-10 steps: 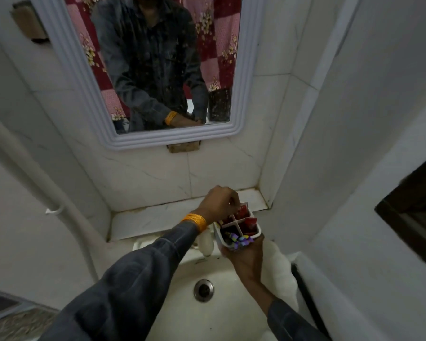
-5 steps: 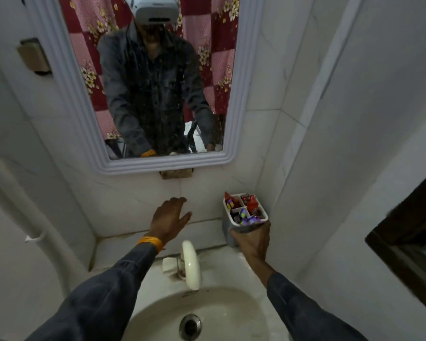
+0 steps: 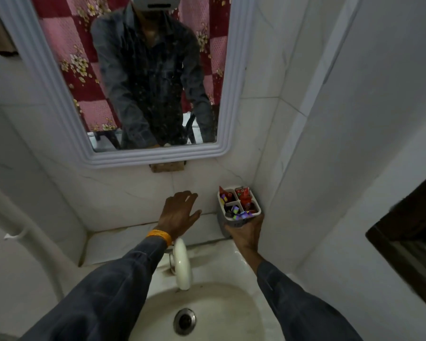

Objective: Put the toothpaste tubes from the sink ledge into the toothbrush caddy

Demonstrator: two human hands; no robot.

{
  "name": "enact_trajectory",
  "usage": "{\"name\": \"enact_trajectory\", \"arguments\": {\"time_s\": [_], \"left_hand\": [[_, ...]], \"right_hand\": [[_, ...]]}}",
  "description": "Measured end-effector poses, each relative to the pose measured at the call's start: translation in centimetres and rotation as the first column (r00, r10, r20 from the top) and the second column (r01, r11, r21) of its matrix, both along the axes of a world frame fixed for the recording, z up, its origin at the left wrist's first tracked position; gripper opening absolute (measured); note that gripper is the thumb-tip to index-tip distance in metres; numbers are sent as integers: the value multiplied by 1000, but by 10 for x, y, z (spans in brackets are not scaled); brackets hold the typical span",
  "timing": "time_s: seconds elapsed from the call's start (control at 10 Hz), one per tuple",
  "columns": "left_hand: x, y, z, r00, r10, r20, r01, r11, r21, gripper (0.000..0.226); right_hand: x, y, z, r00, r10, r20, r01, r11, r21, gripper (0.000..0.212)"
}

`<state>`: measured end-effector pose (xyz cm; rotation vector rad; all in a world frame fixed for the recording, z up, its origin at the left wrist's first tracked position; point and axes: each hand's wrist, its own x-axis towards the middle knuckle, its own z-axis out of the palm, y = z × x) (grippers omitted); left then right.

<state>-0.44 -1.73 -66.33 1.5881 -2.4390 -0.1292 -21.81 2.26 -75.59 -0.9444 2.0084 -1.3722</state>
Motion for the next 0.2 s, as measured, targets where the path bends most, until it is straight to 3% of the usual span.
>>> {"name": "enact_trajectory", "arguments": {"time_s": [0.2], "left_hand": [[10,12,20,995,48,-83,-59,989,-133,51]], "right_hand": [[15,49,27,973,17,-229,-13,1000,17,139]]}}
